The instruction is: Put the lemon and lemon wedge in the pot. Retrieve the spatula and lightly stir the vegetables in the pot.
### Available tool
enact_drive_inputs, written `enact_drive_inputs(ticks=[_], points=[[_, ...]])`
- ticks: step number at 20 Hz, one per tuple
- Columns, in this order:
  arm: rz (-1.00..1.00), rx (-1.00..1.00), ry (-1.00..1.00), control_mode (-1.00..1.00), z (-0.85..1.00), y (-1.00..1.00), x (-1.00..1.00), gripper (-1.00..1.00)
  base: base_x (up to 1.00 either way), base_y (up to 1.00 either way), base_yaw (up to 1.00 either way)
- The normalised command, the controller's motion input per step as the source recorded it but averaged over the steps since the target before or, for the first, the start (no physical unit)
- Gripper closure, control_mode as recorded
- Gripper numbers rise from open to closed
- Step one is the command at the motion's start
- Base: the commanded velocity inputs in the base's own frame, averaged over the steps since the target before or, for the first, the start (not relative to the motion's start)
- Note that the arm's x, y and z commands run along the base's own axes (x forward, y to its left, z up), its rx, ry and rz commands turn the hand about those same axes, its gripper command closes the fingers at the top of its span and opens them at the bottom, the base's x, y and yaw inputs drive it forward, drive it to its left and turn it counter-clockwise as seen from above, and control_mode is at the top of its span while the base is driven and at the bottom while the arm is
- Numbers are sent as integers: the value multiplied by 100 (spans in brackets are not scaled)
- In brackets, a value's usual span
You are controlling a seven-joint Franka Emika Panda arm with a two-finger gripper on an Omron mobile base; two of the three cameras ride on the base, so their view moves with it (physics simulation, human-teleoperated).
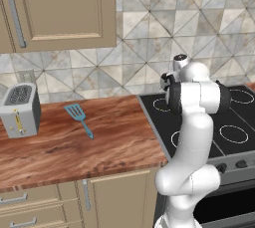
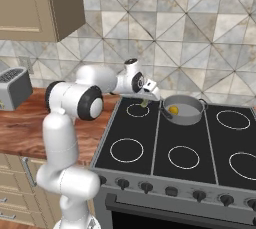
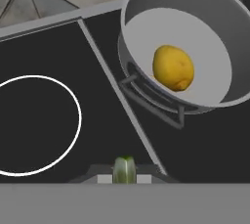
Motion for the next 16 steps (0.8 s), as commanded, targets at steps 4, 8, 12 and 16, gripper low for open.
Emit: enact_drive_inputs(ticks=[4,8,12,16], points=[[0,1,-4,-100,18,-89,18,100,0,0,0],[0,1,0,-100,12,-83,30,100,0,0,0],[0,5,0,-100,-1,-67,33,100,0,0,0],[0,9,1,-100,-17,-52,27,100,0,0,0]])
